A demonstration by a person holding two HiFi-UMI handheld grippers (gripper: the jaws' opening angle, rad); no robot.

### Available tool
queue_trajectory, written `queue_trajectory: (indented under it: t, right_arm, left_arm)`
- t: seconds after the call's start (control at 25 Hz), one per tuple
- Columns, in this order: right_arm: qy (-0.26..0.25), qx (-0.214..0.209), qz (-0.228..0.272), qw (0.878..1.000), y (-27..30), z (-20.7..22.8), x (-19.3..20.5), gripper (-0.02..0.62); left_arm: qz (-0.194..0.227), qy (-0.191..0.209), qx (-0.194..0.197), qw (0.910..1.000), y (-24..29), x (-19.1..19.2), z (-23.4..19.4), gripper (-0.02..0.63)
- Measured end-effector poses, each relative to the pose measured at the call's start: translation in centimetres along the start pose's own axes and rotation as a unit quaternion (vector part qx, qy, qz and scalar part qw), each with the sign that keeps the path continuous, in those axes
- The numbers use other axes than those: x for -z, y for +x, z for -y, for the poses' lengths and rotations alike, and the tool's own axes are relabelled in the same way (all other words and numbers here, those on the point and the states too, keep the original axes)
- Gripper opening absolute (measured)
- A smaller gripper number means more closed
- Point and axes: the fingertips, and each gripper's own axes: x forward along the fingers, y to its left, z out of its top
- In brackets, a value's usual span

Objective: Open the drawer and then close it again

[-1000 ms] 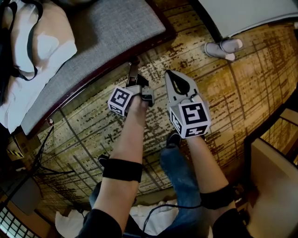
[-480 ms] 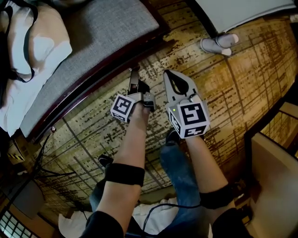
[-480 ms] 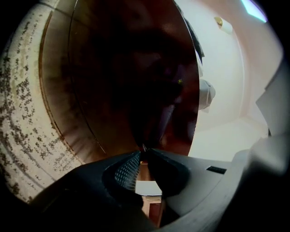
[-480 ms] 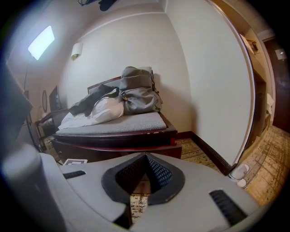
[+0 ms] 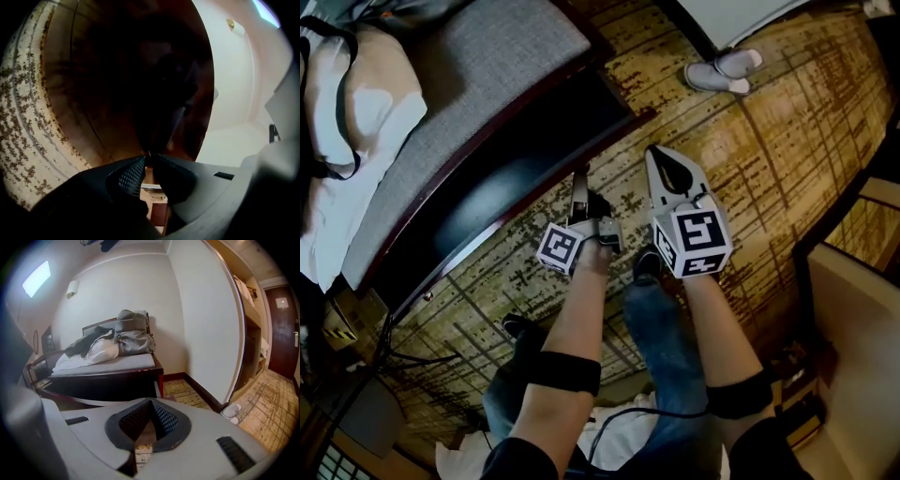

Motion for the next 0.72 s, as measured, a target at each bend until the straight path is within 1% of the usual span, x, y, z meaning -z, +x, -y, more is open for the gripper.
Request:
queue_trajectory:
  t: [0.16, 0.28, 0.6, 0.72]
  right_arm:
    - [0.015, 0.034, -0.008, 0.999, -2.4, 1.8, 2.0, 0.003]
    - [0.017, 0.055, -0.015, 0.998, -4.1, 3.1, 3.6, 0.003]
    - [0.026, 0.084, -0.027, 0.996, -7.6, 4.3, 5.6, 0.003]
    - [0.026, 0.092, -0.031, 0.995, -8.7, 4.6, 6.3, 0.003]
  left_arm:
    - [-0.007, -0.013, -0.009, 0.9998, -2.5, 2.1, -0.8, 0.048]
    - [-0.014, -0.026, -0.012, 0.9995, -4.2, 3.8, -1.0, 0.048]
    - [-0.038, -0.049, -0.029, 0.9976, -9.0, 8.3, -2.1, 0.049]
    - [-0.041, -0.045, -0.041, 0.9973, -9.9, 9.0, -2.6, 0.051]
